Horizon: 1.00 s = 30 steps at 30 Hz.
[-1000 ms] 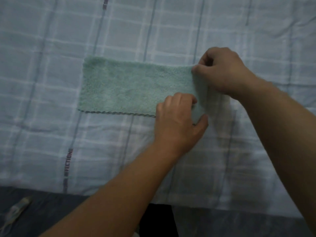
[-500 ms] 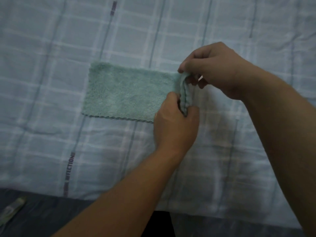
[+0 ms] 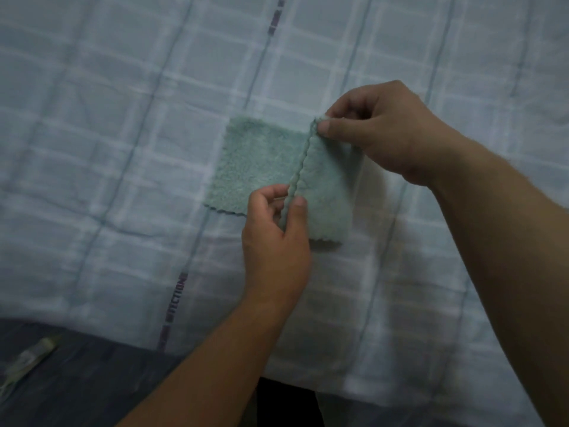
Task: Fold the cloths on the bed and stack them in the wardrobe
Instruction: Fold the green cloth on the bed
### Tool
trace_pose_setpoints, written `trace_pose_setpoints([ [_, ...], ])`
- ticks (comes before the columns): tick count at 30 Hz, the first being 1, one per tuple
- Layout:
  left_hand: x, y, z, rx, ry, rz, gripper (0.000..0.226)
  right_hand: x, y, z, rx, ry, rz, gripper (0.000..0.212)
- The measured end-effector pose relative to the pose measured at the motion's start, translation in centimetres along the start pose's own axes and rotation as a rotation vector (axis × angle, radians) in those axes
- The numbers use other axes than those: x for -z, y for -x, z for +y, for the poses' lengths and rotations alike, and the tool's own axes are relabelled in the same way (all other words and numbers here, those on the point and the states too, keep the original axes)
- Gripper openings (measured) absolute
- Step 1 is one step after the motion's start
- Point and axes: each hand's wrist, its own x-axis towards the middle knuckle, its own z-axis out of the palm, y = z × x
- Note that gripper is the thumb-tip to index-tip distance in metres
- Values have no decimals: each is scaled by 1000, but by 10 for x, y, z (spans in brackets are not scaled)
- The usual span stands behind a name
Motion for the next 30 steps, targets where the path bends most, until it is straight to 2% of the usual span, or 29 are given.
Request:
trace_pose_setpoints([
  [5, 26, -23, -3, -9, -36, 44, 12, -28, -20, -18, 49, 174, 12, 18],
  [8, 40, -35, -3, -31, -78, 56, 14, -44, -31, -23, 71, 178, 35, 21],
  [14, 63, -49, 2, 65, -5, -28, 25, -69, -46, -29, 98, 179, 66, 22],
  [17, 71, -55, 1, 103, -27, -3, 33, -79, -51, -30, 110, 193, 85, 21],
  [25, 90, -68, -2, 35, -397, -6, 35, -103, -59, -21, 187, 392, 120, 19],
  [30, 93, -71, 0, 38, -442, 1, 36, -107, -58, -17, 204, 466, 166, 25],
])
